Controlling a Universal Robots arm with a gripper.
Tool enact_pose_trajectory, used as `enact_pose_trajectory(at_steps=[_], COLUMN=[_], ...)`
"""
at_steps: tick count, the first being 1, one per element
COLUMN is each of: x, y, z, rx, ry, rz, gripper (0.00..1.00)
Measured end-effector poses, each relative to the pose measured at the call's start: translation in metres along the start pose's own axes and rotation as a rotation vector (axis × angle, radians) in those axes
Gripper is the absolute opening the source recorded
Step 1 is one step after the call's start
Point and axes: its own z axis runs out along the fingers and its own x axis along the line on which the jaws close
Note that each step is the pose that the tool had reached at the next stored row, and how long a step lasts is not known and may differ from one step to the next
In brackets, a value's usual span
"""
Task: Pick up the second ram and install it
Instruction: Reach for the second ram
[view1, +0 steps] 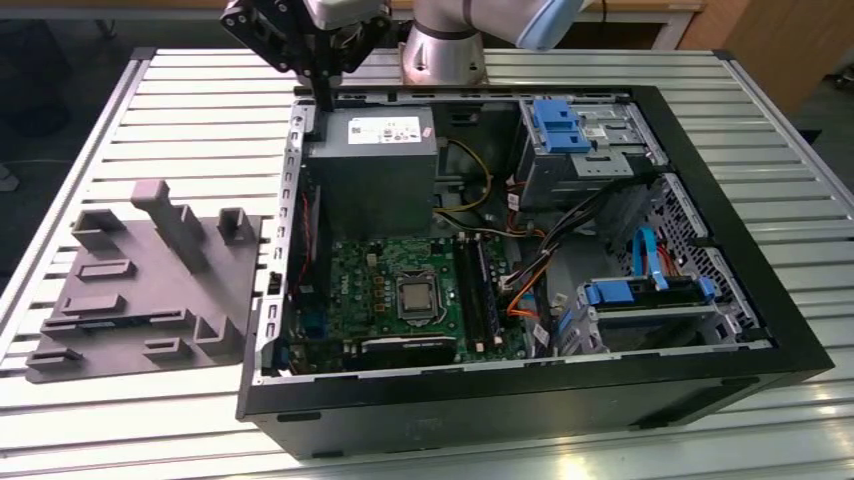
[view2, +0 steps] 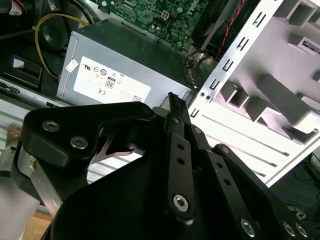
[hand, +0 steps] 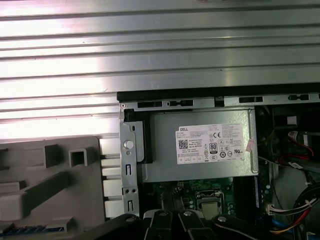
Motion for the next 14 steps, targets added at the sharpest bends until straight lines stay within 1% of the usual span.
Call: enact_pose_trajectory(at_steps=[14], x=[0.0124], y=[-0.0009], z=[-0.0003], rx=[-0.0001], ry=[-0.0001], rz=[0.0], gripper=[0.11])
